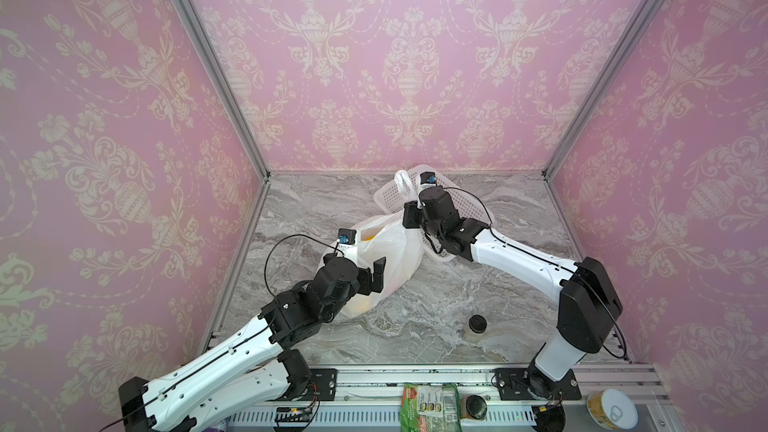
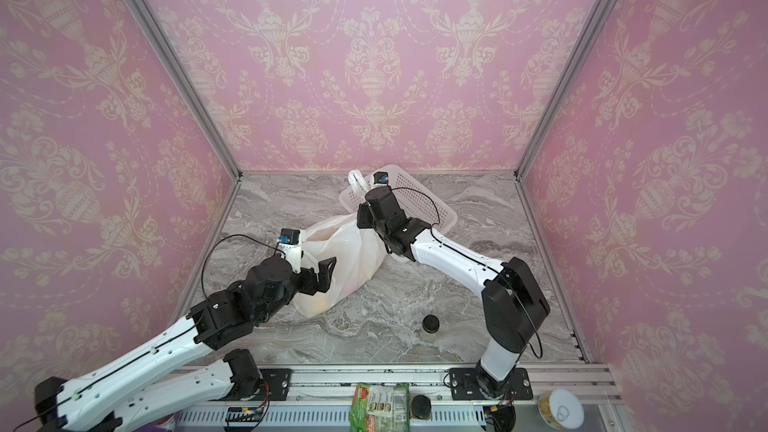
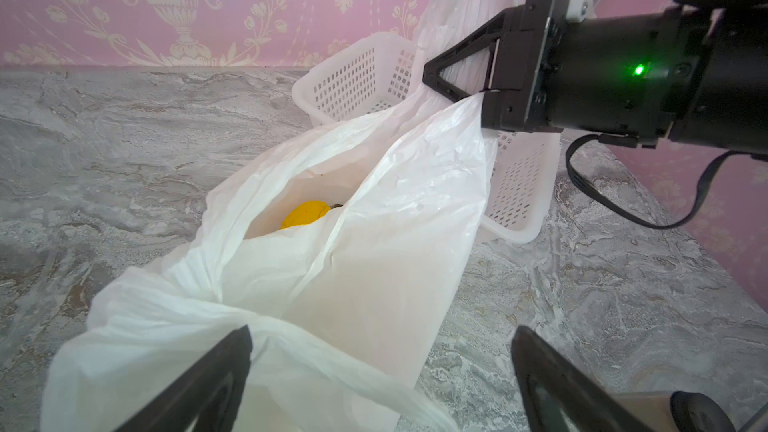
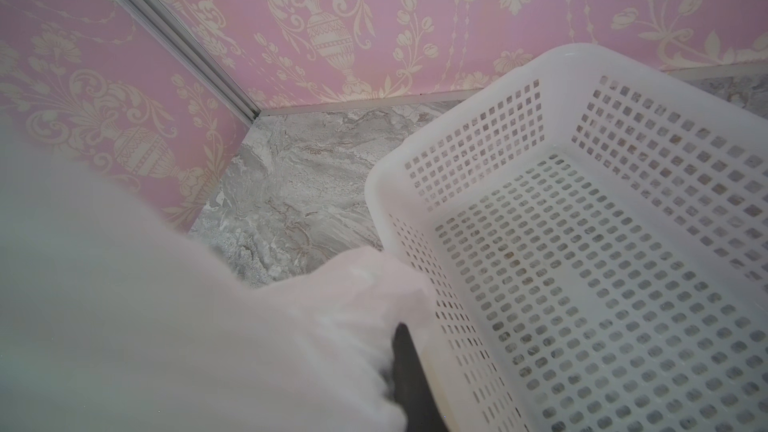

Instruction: Untie the knot of the plastic bag and take out the fruit

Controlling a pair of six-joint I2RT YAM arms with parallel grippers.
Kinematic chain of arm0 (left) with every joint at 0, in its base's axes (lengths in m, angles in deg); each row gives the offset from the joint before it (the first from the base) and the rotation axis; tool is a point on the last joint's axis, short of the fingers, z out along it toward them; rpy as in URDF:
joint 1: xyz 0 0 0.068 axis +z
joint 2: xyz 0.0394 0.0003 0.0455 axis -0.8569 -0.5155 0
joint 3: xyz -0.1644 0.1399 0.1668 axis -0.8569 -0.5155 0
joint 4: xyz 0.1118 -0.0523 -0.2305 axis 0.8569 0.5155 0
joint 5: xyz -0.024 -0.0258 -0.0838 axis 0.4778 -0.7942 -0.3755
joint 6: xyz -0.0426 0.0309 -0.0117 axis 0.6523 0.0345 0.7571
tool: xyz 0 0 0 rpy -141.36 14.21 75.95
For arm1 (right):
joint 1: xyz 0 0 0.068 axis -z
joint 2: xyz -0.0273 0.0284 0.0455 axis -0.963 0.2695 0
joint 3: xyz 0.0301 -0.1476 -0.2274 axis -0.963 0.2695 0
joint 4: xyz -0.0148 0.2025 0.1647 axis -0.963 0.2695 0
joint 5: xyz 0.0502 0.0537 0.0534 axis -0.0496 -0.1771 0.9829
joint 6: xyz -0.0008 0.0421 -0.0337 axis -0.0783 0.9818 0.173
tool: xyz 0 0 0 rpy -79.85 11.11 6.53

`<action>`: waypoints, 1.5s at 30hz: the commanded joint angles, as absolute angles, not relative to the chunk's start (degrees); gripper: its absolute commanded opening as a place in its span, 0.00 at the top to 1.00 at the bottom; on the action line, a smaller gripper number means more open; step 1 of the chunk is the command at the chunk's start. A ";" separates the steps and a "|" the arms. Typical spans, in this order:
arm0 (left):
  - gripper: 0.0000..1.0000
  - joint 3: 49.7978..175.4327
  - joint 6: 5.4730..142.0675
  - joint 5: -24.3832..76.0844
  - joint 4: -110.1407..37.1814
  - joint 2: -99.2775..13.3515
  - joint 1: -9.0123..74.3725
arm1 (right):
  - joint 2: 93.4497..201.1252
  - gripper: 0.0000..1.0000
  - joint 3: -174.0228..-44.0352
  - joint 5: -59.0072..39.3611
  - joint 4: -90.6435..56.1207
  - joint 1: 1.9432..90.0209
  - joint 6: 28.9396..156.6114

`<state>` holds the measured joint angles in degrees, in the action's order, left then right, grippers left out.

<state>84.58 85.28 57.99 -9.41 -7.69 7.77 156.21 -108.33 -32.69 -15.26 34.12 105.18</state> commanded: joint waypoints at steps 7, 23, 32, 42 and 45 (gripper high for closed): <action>0.01 91.44 91.49 61.26 9.61 -6.55 6.37 | 154.37 0.89 -107.45 -34.28 -16.34 34.15 105.31; 0.01 101.63 95.67 52.77 22.22 -15.94 6.06 | 154.61 0.89 -106.28 -33.50 -18.92 34.20 106.57; 0.01 95.12 97.57 50.25 9.59 -21.54 5.97 | 154.59 0.89 -105.42 -32.09 -19.84 34.13 107.11; 0.68 91.24 97.60 58.74 6.52 -21.55 6.05 | 153.62 0.89 -103.43 -32.56 -20.54 34.11 107.32; 0.94 91.56 96.86 60.84 8.20 -19.54 6.13 | 152.57 0.89 -101.69 -33.08 -21.22 34.15 107.50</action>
<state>91.86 97.39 56.83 7.68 -21.86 6.26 155.49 -103.28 -32.28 -19.61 34.12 106.67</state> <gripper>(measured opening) 0.092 0.112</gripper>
